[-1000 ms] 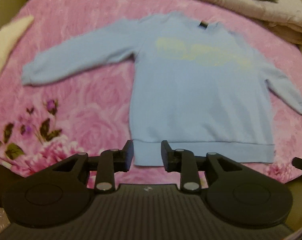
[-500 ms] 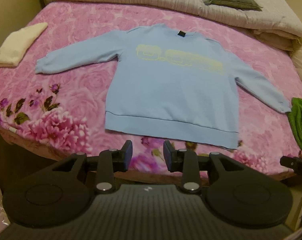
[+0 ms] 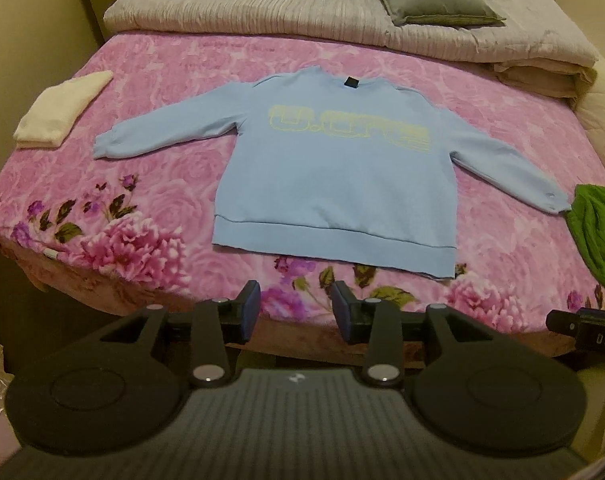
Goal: Fold clothes
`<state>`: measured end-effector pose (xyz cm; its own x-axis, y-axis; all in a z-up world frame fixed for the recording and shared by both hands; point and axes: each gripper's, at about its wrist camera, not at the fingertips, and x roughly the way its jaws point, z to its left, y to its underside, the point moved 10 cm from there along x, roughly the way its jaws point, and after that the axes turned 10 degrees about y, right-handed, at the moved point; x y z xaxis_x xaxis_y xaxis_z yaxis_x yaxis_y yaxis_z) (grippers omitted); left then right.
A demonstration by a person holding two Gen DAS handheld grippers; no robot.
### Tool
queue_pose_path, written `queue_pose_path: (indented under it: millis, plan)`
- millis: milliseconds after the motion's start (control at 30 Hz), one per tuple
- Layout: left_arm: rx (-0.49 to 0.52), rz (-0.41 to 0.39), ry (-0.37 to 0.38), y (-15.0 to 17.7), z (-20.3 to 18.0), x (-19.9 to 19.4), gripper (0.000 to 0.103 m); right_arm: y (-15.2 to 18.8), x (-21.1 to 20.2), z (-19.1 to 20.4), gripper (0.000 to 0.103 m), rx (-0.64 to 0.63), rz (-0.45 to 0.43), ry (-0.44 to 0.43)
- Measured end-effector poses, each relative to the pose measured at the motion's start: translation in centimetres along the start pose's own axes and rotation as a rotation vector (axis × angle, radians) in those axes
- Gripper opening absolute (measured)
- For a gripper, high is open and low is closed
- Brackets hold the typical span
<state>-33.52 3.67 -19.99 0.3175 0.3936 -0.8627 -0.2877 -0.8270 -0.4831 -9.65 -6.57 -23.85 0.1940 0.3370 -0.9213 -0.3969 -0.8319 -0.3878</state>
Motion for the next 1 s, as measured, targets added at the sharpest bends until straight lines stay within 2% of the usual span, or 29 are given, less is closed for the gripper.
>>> queue_pose_path:
  millis: [267, 667, 1000]
  plan:
    - [0.003, -0.03, -0.006, 1.4, -0.9, -1.5, 0.037, 1.3, -1.6, -1.1, 0.06, 0.002, -0.012, 0.013]
    - [0.001, -0.012, -0.024, 4.6, -1.4, -1.9, 0.04, 3.0, -3.6, -1.2, 0.064, -0.024, -0.048, -0.002]
    - [-0.028, -0.033, -0.051, 5.2, -1.1, -2.8, 0.04, 3.2, -4.1, -0.9, 0.065, -0.057, -0.063, -0.023]
